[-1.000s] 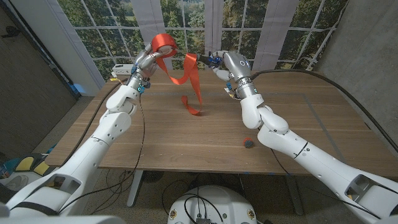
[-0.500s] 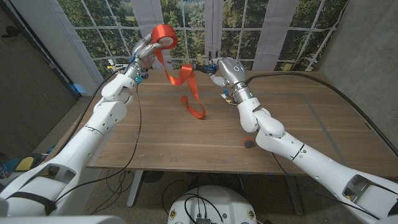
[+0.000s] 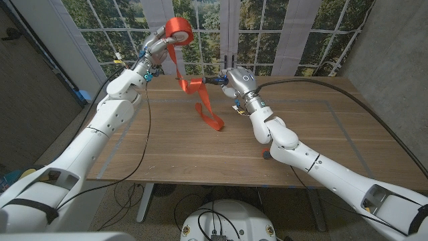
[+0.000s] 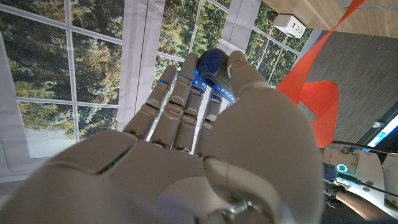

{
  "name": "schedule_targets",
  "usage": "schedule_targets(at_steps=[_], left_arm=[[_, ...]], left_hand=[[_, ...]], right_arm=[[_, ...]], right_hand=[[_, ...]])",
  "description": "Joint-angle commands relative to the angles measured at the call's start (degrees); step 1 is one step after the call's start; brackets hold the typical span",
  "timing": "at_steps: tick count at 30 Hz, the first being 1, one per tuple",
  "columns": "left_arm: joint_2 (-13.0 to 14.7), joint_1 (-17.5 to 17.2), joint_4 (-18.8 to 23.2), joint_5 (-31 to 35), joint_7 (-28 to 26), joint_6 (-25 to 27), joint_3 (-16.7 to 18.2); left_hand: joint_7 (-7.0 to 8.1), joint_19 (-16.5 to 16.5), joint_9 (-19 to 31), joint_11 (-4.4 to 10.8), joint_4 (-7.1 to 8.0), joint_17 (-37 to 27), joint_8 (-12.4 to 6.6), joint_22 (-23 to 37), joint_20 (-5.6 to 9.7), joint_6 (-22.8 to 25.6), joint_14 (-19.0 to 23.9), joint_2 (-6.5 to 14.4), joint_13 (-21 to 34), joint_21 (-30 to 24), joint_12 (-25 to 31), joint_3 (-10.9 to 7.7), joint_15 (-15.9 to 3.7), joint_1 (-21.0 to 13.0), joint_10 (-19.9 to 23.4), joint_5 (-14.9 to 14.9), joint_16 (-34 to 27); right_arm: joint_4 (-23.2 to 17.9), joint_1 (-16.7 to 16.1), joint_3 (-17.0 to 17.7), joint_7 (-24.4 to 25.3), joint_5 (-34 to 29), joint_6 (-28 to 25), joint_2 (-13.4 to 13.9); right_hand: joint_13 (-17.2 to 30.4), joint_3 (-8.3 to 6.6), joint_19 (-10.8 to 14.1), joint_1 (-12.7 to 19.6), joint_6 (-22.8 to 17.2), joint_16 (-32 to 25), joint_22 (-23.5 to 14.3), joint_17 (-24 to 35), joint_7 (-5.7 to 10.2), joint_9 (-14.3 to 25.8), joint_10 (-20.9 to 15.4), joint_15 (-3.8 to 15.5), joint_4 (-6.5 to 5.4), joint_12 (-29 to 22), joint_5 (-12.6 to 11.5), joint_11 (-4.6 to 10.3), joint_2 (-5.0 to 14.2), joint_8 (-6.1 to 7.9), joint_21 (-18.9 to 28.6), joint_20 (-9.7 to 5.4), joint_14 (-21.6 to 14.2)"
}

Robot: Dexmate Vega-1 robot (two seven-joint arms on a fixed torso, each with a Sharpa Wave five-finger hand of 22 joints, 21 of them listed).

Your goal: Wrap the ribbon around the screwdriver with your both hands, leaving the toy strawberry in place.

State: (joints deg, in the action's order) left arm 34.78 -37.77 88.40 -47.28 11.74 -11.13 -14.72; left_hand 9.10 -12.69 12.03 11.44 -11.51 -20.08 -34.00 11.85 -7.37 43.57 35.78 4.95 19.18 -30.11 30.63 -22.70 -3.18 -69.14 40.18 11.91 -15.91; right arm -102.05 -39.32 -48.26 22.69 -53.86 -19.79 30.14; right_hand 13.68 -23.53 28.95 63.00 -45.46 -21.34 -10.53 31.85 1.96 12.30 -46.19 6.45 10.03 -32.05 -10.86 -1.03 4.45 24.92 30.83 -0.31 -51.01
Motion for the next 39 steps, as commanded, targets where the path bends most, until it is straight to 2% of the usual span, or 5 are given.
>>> schedule_targets(at_steps=[1,9,17,21,39], left_arm=[[0.66,1.92,1.71,0.43,-0.43,1.93,-0.38],[0.90,3.04,3.26,1.08,-0.68,2.64,-0.77],[0.53,4.51,4.06,1.67,-0.58,3.04,-1.50],[0.30,5.82,3.73,2.16,0.64,3.12,-2.37],[-3.93,12.10,0.62,3.28,5.02,3.40,-6.67]], left_hand=[[-6.41,0.36,0.88,-1.67,2.12,-0.30,-4.54,0.15,0.01,7.11,0.38,2.59,10.30,-0.30,10.41,-2.11,-7.01,1.64,10.94,0.42,0.00],[-6.35,0.38,0.83,-1.63,2.13,-0.36,-4.53,0.15,0.02,7.00,0.40,2.65,10.44,-0.42,10.35,-2.13,-7.01,1.63,10.78,0.46,0.01],[-6.37,0.36,0.78,-1.67,2.13,-0.48,-4.57,0.15,0.04,7.03,0.42,2.63,10.40,-0.56,10.31,-2.05,-7.03,1.63,10.93,0.46,-0.02],[-6.37,0.34,0.77,-1.65,2.11,-0.43,-4.56,0.15,0.08,6.98,0.48,2.60,10.46,-0.62,10.32,-2.08,-7.07,1.63,10.94,0.48,0.02],[-6.25,0.37,0.68,-1.51,2.13,-0.51,-4.66,0.14,0.07,7.07,0.51,2.58,10.45,-0.89,10.15,-2.01,-7.13,1.65,10.97,0.49,0.07]], right_arm=[[3.21,1.72,-2.59,-2.57,-2.54,-3.00,-2.41],[4.97,2.59,-3.55,-3.26,-3.14,-6.21,-3.75],[5.12,4.14,-5.67,-8.59,-5.42,-11.07,-4.85],[5.46,4.27,-5.85,-7.51,-5.02,-11.09,-5.05],[6.11,6.30,-9.27,-11.20,-8.39,-13.54,-6.49]], right_hand=[[3.61,-1.32,0.13,1.35,-14.25,0.20,-0.15,-0.02,0.71,0.32,-8.82,5.70,-0.74,-0.45,-0.33,2.78,1.03,0.38,0.22,0.05,-0.56],[3.67,-1.33,0.15,1.35,-14.31,0.24,-0.14,0.11,0.63,0.28,-8.91,5.60,-0.78,-0.51,-0.33,2.76,1.01,0.34,0.28,0.08,-0.71],[3.70,-1.40,0.13,1.28,-14.47,0.50,-0.14,0.04,0.42,0.23,-9.03,5.45,-0.81,-0.55,-0.34,2.79,0.90,0.33,0.32,0.13,-0.70],[3.61,-1.46,0.13,1.24,-14.54,0.59,-0.14,-0.05,0.40,0.21,-9.13,5.34,-0.82,-0.52,-0.34,2.83,0.83,0.32,0.35,0.17,-0.87],[3.44,-1.82,0.16,1.31,-14.90,1.09,-0.13,-0.44,0.33,0.10,-9.66,5.31,-0.63,-0.55,-0.37,2.81,0.34,0.27,0.45,0.39,-1.39]])
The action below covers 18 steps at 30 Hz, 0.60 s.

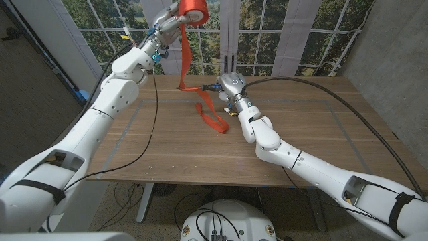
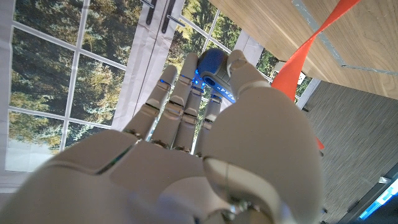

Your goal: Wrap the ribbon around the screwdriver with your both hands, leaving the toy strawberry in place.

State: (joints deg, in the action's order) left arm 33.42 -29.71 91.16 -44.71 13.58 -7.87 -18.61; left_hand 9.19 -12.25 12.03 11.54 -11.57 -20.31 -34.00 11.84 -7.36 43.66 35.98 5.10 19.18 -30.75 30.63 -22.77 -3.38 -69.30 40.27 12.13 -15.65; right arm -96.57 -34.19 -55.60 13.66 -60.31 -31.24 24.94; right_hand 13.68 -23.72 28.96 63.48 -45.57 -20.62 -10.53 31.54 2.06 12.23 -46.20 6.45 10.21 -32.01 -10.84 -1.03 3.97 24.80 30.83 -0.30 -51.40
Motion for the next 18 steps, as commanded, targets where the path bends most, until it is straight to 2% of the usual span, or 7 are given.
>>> schedule_targets(at_steps=[1,5,14,18], left_arm=[[-2.85,4.14,-2.20,0.59,3.26,0.20,-2.92],[-3.68,4.65,-2.41,0.83,3.72,0.10,-3.59],[-6.12,8.11,-4.44,1.56,5.56,-0.40,-5.07],[-7.07,9.11,-4.53,1.99,6.27,-0.88,-5.74]], left_hand=[[-6.35,-0.08,0.68,-1.64,2.16,-0.33,-4.67,0.14,0.08,7.01,0.29,2.40,10.43,-0.27,10.15,-1.90,-6.95,1.78,10.93,0.25,-0.22],[-6.43,-0.06,0.66,-1.58,2.17,-0.32,-4.68,0.14,0.09,7.01,0.32,2.41,10.41,-0.31,10.15,-1.91,-6.99,1.77,11.03,0.26,-0.21],[-6.53,-0.02,0.62,-1.62,2.18,-0.40,-4.70,0.13,0.05,7.00,0.33,2.46,10.42,-0.43,10.06,-1.86,-6.98,1.75,11.03,0.24,-0.23],[-6.38,-0.05,0.60,-1.62,2.12,-0.39,-4.69,0.13,0.05,6.94,0.41,2.42,10.39,-0.51,10.02,-1.89,-7.09,1.70,11.07,0.25,-0.21]], right_arm=[[0.47,1.08,-1.64,-1.88,-1.09,-1.33,-1.13],[0.53,1.46,-2.17,-3.77,-1.88,-2.99,-1.79],[0.61,1.96,-2.80,-3.81,-2.10,-2.10,-1.63],[0.97,2.24,-3.02,-5.52,-3.00,-4.00,-2.18]], right_hand=[[3.40,-1.64,0.12,0.75,-14.83,0.40,-0.13,-0.17,0.25,0.16,-9.75,5.27,-0.86,-0.59,-0.38,2.65,0.80,0.39,0.45,0.40,-1.03],[3.33,-1.82,0.11,0.65,-15.09,0.63,-0.12,-0.43,0.23,0.12,-9.94,5.29,-0.88,-0.59,-0.39,2.72,0.66,0.43,0.46,0.42,-1.29],[3.27,-1.93,0.03,0.61,-15.18,0.67,-0.12,-0.36,0.15,0.06,-10.07,5.44,-0.89,-0.54,-0.37,2.63,0.55,0.35,0.46,0.48,-1.45],[3.28,-1.95,0.03,0.62,-15.29,0.68,-0.11,-0.31,0.13,0.03,-10.14,5.37,-0.86,-0.55,-0.35,2.65,0.46,0.34,0.48,0.47,-1.47]])
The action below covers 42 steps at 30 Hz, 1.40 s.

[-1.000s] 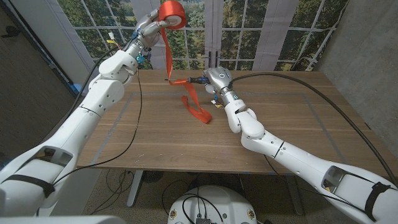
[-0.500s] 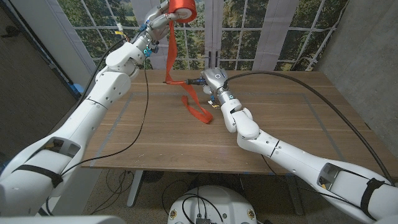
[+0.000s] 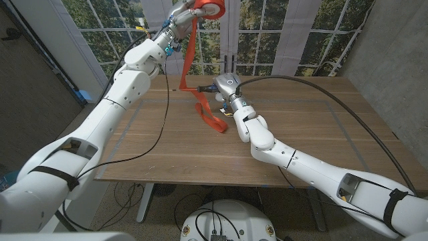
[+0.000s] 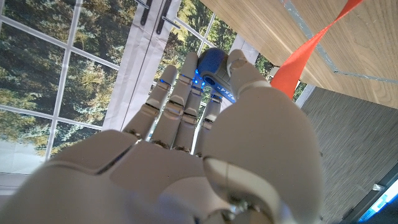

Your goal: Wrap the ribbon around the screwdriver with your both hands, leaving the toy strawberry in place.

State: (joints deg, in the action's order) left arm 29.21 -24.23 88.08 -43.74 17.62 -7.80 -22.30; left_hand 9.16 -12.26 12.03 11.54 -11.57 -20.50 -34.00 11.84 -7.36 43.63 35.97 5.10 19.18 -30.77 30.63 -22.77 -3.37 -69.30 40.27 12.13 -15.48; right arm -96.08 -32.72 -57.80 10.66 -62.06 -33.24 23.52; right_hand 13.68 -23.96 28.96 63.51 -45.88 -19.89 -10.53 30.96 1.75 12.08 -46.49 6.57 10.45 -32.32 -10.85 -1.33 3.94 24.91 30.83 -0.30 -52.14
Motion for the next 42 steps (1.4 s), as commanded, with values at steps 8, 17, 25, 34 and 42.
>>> schedule_targets(at_steps=[8,17,25,34,42], left_arm=[[-4.36,3.96,-1.01,0.04,4.00,-1.47,-2.62],[-4.14,1.77,1.32,-2.28,5.67,-1.13,-2.30],[-2.90,-1.74,4.26,-5.00,6.28,-1.02,-0.92],[-1.57,-6.49,7.01,-7.74,6.22,-0.97,0.32],[-0.17,-9.04,7.80,-8.02,5.96,-1.16,0.88]], left_hand=[[-6.36,-0.05,0.57,-1.51,2.15,-0.18,-4.74,0.12,0.04,7.04,0.48,2.37,10.47,-0.61,9.99,-1.86,-7.16,1.76,11.07,0.26,-0.33],[-6.24,-0.07,0.54,-1.39,2.16,-0.30,-4.78,0.11,0.22,7.08,0.54,2.41,10.56,-0.74,9.93,-1.82,-7.36,1.74,11.04,0.26,-0.39],[-6.12,-0.03,0.51,-1.21,2.21,-0.27,-4.82,0.10,0.32,7.11,0.59,2.36,10.56,-0.86,9.89,-1.85,-7.38,1.84,11.18,0.28,-0.31],[-6.14,-0.04,0.48,-1.13,2.22,-0.26,-4.83,0.09,0.47,7.04,0.77,2.32,10.66,-1.03,9.85,-1.89,-7.55,1.92,11.23,0.31,-0.26],[-6.16,0.02,0.47,-1.18,2.19,-0.32,-4.88,0.08,0.46,7.10,0.78,2.28,10.63,-1.12,9.75,-1.87,-7.53,1.93,11.24,0.32,-0.25]], right_arm=[[2.08,1.28,-0.81,-3.89,-2.41,-7.00,-2.85],[4.09,2.68,-0.49,-4.35,-0.90,-11.33,-5.22],[5.49,3.91,-0.05,-2.58,1.10,-15.17,-6.52],[6.91,5.27,0.64,0.16,4.20,-18.69,-6.96],[7.31,5.99,0.74,2.56,6.72,-21.97,-6.94]], right_hand=[[3.07,-1.98,0.05,0.58,-15.13,0.20,-0.11,0.11,0.44,0.11,-8.89,5.15,-1.05,0.37,-0.34,3.58,0.28,0.16,0.52,0.51,-0.84],[2.87,-2.18,0.69,0.67,-15.53,0.09,-0.12,0.19,0.13,0.05,-9.47,4.83,-0.97,0.40,-0.28,3.12,0.10,0.18,0.81,0.71,-1.25],[2.91,-2.26,1.03,0.67,-15.54,-0.10,-0.14,0.40,-0.01,-0.02,-9.51,4.65,-0.97,0.48,-0.18,3.04,0.02,0.03,0.98,0.85,-1.50],[3.00,-2.34,1.11,0.58,-15.55,-0.17,-0.15,0.58,0.05,-0.07,-9.43,4.55,-1.03,0.57,-0.10,3.14,-0.04,-0.13,1.07,1.01,-1.52],[3.03,-2.39,0.95,0.54,-15.53,-0.25,-0.16,0.78,0.04,-0.10,-9.50,4.52,-1.05,0.63,-0.04,3.05,-0.07,-0.27,1.04,1.16,-1.45]])
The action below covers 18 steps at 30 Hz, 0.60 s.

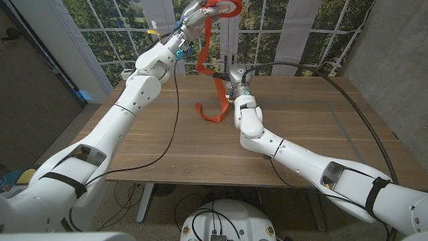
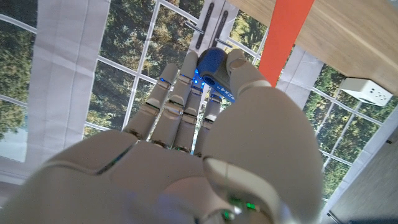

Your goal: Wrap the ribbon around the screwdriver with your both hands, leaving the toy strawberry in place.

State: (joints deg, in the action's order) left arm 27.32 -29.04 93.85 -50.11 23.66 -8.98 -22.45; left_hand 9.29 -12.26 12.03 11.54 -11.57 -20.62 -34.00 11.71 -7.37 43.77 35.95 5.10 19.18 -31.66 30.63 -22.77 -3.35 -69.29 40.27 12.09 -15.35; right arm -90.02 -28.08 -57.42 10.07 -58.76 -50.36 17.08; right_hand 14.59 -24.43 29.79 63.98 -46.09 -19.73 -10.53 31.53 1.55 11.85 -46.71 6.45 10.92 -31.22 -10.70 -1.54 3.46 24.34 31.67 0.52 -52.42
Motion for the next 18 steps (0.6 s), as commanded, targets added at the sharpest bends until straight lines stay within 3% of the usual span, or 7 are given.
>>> schedule_targets(at_steps=[1,5,18], left_arm=[[1.81,-4.50,2.09,-1.84,-0.11,0.12,1.08],[2.18,-5.66,2.36,-2.02,-0.34,-0.01,1.24],[2.54,-8.74,2.66,-2.92,-0.51,-0.18,1.22]], left_hand=[[-6.22,0.01,0.46,-1.18,2.19,-0.15,-4.88,0.21,0.47,6.96,0.83,2.27,10.64,-0.25,9.77,-1.89,-7.55,1.94,11.29,0.37,-0.35],[-6.32,0.09,0.45,-1.65,2.24,-0.14,-4.89,0.20,0.49,6.95,0.82,2.30,10.68,-0.30,9.76,-1.92,-7.49,2.00,11.33,0.39,-0.30],[-6.30,0.25,0.42,-1.21,2.23,-0.16,-4.96,0.17,1.21,7.00,0.92,2.27,10.72,-0.46,9.62,-1.96,-7.43,2.06,11.32,0.44,-0.23]], right_arm=[[1.13,1.30,0.66,3.42,4.15,-5.11,-0.57],[1.07,1.29,1.05,5.44,5.59,-6.65,-0.59],[-0.82,0.65,3.04,13.14,10.89,-10.57,-0.78]], right_hand=[[2.13,-1.92,0.13,0.02,-15.35,-0.38,-0.16,0.20,0.26,0.13,-9.24,4.62,-1.54,-0.45,-0.18,3.33,0.39,0.29,0.21,0.36,-1.13],[2.17,-2.01,0.12,0.12,-15.33,-0.38,-0.17,0.25,0.20,0.12,-9.17,4.63,-1.48,-0.40,-0.18,3.32,0.38,0.22,0.23,0.41,-1.12],[2.14,-2.19,0.13,0.16,-15.44,-0.51,-0.18,0.39,0.18,0.10,-9.32,4.35,-1.44,-0.28,-0.12,3.18,0.27,0.06,0.30,0.59,-1.40]])
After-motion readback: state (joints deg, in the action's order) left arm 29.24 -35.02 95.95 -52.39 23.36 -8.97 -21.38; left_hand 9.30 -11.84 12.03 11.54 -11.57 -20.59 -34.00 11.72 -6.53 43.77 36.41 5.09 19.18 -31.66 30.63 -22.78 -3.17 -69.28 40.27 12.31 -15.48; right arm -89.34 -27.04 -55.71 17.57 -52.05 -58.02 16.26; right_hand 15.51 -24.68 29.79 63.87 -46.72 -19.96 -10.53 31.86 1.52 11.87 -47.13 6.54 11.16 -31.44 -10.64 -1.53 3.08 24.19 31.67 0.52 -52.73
